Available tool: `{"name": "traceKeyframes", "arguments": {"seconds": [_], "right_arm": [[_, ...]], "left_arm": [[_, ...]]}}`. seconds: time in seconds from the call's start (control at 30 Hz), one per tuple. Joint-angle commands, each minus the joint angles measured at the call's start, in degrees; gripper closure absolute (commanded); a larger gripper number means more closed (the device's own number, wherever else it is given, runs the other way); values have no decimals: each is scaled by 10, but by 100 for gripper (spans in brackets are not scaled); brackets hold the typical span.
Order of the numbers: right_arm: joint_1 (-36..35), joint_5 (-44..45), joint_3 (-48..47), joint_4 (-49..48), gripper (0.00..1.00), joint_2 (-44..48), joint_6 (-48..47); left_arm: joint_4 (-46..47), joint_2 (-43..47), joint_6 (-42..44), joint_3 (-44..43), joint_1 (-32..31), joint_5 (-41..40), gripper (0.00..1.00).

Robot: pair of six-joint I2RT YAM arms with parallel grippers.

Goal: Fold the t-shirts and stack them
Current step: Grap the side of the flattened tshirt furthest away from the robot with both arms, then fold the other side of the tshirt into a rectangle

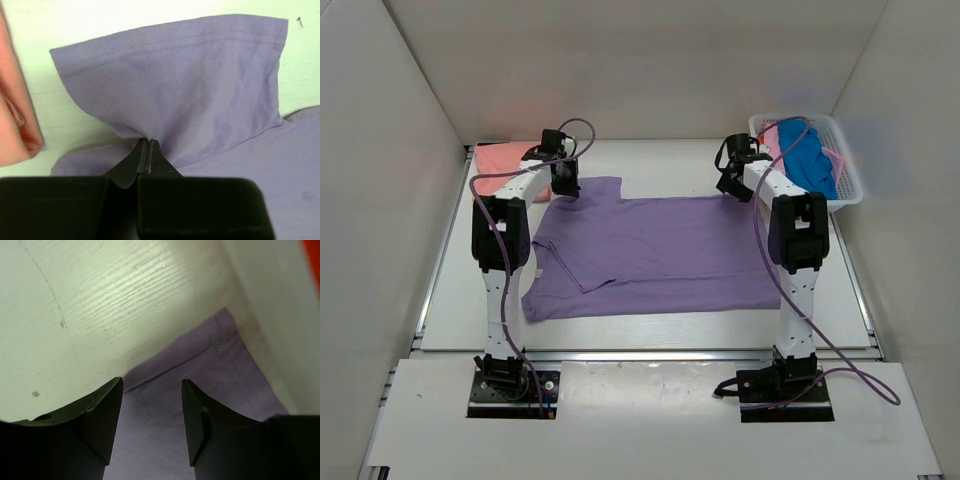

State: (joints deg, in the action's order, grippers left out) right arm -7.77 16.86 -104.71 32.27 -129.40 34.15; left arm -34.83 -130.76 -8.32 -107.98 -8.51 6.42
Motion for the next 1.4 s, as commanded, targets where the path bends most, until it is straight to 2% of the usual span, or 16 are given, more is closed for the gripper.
{"name": "traceKeyframes", "arguments": {"seconds": [0.0,0.03,0.1,0.17,0.27,0.3,0.5,0.6,0.67,0.83,0.93,1.27,1.37], "right_arm": [[3,2,-28,28,52,-21,14],[2,1,-35,32,54,-20,17],[-1,-1,-44,43,71,-34,14],[-2,1,-46,52,76,-39,19],[-2,3,-44,53,96,-34,16],[-4,4,-45,52,100,-32,10],[-4,0,-75,54,99,-23,-22],[-9,4,-71,57,100,3,-43],[-21,5,-35,39,100,47,-58],[-24,-22,153,-49,100,166,-56],[-24,-28,238,-76,100,226,-51],[18,-91,469,-173,100,399,-38],[31,-112,534,-221,100,451,-15]], "left_arm": [[18,52,-7,17,0,21,100],[20,53,-6,18,2,21,100],[25,57,-8,21,3,22,100],[23,57,-7,23,6,23,100],[23,59,-7,23,7,25,100],[22,60,-1,17,6,24,100],[-14,55,-5,-50,12,12,100],[-32,84,1,-44,18,12,100],[-18,118,5,-11,20,9,100],[41,246,0,168,30,2,100],[53,298,2,245,32,6,100],[96,479,-9,490,16,-6,100],[107,520,-13,533,10,-5,100]]}}
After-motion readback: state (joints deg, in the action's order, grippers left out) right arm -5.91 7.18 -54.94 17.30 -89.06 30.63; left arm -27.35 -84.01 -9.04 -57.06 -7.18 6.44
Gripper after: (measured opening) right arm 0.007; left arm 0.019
